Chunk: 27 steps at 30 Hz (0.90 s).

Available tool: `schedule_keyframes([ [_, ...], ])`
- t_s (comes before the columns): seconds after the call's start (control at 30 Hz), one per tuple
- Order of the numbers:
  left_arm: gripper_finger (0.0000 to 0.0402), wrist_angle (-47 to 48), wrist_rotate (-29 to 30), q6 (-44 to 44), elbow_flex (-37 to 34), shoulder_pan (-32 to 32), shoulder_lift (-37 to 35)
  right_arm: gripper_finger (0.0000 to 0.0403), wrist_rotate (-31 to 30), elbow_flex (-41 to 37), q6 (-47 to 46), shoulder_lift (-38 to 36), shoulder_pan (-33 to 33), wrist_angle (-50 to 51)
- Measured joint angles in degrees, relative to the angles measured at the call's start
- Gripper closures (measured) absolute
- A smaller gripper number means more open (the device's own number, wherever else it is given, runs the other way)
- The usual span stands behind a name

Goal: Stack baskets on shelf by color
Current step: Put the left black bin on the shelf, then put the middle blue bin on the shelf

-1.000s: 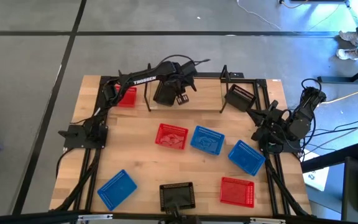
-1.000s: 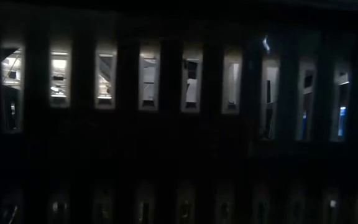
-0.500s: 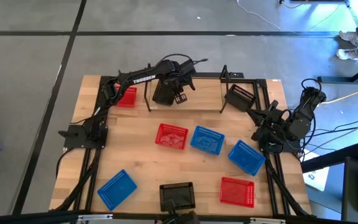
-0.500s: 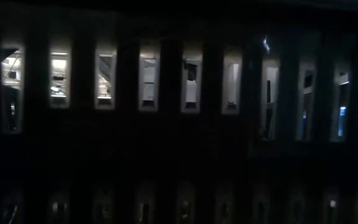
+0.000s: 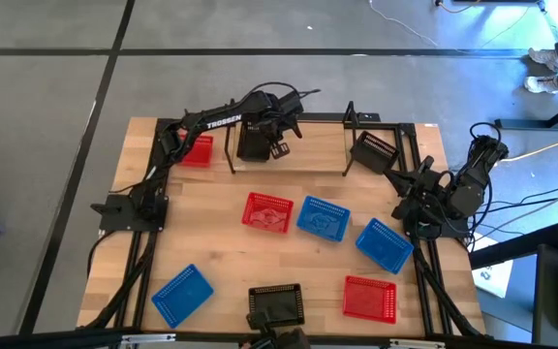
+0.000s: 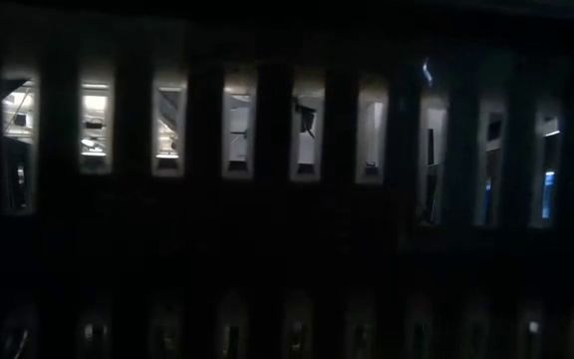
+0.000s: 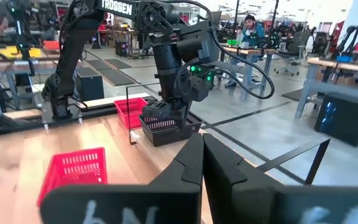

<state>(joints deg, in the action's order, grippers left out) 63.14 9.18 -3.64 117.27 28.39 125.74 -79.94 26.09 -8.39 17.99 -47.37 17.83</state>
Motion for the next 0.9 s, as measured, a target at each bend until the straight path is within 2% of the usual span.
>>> schedule_keyframes([
  [0.17,0.0401,-0.1,-1.3,0.2,0.0,-1.6,-2.7,0.0397,0.0,0.0,7.6,0.0,0.0,-3.4],
  [0.37,0.0401,-0.3,-1.1,0.3,0.0,-5.9,-8.1,0.0397,-0.2,0.0,23.6,0.0,0.0,-16.9],
  [0.5,0.0401,-0.3,-1.1,1.6,0.1,-9.7,-12.3,0.0397,-1.1,0.0,30.7,0.8,0.0,-25.5],
  [0.7,0.0401,0.2,-1.1,3.2,0.1,-15.2,-17.5,0.0397,-9.7,1.1,42.6,6.3,0.0,-34.3],
  [0.9,0.0401,1.3,-0.1,5.2,0.1,-18.6,-21.0,0.0397,-9.9,8.9,46.5,13.4,0.0,-35.8],
])
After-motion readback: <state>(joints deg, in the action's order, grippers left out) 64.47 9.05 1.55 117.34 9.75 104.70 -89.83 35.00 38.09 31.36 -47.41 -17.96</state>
